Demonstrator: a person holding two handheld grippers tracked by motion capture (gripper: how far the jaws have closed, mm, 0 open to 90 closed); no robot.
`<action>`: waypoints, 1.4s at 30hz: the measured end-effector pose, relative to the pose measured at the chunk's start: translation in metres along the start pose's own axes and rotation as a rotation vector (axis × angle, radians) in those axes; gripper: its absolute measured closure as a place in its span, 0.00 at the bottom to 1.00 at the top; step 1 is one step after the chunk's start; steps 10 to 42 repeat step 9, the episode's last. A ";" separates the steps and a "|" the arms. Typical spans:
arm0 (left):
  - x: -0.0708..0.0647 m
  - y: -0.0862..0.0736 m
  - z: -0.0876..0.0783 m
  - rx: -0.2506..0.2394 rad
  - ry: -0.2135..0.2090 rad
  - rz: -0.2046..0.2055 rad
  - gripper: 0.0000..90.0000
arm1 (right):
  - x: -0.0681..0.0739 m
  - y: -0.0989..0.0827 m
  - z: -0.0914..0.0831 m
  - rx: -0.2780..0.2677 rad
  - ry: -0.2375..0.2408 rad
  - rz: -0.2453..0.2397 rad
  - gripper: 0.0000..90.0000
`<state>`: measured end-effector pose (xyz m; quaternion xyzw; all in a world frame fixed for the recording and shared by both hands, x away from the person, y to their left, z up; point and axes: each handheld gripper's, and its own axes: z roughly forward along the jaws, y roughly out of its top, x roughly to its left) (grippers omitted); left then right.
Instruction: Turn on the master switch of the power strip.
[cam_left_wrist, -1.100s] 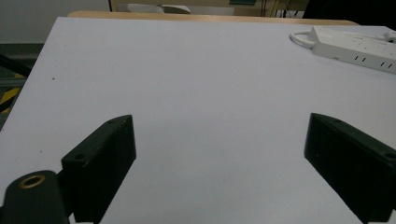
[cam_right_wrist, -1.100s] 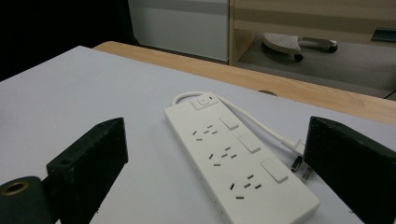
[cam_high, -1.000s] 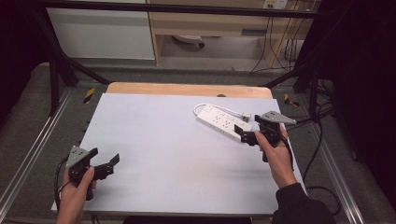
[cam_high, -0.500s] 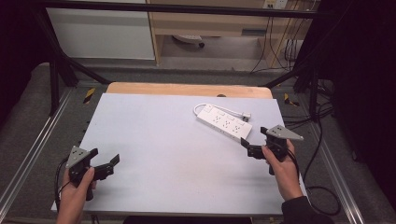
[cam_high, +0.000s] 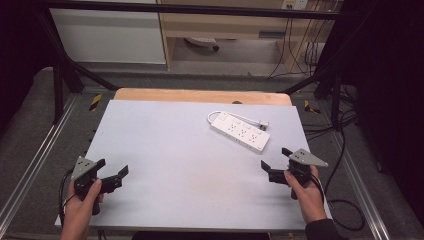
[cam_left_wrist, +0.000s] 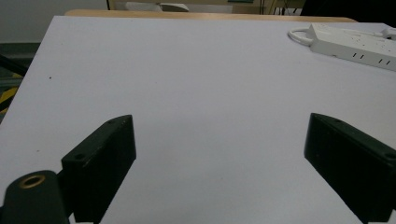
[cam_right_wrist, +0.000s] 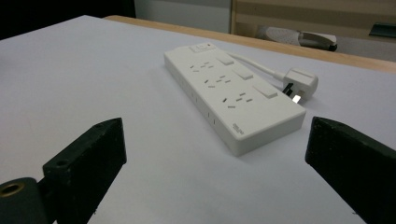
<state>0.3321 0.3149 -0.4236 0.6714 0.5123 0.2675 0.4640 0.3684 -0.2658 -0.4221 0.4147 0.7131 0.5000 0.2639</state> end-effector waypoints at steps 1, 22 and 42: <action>0.000 0.000 0.000 0.000 0.000 0.000 0.10 | 0.000 -0.002 0.000 0.005 -0.001 0.000 0.06; -0.001 0.001 0.001 -0.003 -0.001 0.002 0.10 | -0.001 -0.023 0.005 0.133 -0.022 -0.003 0.06; -0.001 0.001 0.001 -0.003 -0.001 0.002 0.10 | -0.001 -0.023 0.005 0.133 -0.022 -0.003 0.06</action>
